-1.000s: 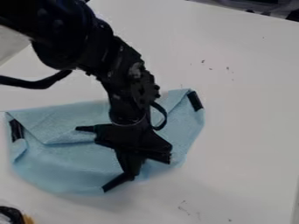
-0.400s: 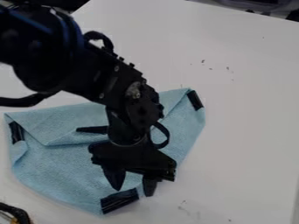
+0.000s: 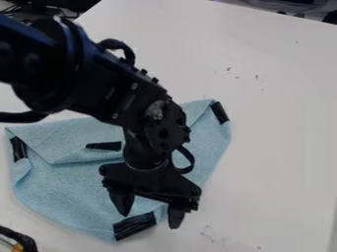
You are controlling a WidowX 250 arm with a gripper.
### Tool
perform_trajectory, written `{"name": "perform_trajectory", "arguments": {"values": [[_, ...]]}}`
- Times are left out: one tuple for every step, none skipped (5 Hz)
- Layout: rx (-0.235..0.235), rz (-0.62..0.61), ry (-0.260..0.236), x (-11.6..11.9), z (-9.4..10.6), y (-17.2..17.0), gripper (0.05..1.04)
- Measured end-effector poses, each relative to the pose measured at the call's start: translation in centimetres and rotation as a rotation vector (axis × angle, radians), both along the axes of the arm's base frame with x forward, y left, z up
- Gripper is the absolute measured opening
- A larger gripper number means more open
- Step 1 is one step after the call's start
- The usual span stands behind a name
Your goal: Unfold the cloth from center to right
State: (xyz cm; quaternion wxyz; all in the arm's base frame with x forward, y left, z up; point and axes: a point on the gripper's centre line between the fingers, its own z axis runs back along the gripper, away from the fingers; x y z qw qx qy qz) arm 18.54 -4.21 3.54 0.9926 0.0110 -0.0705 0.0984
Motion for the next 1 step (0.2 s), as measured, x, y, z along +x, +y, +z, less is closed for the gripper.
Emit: {"name": "perform_trajectory", "arguments": {"values": [[0.009,-0.067,-0.014,0.83,0.6,0.09,1.001]]}}
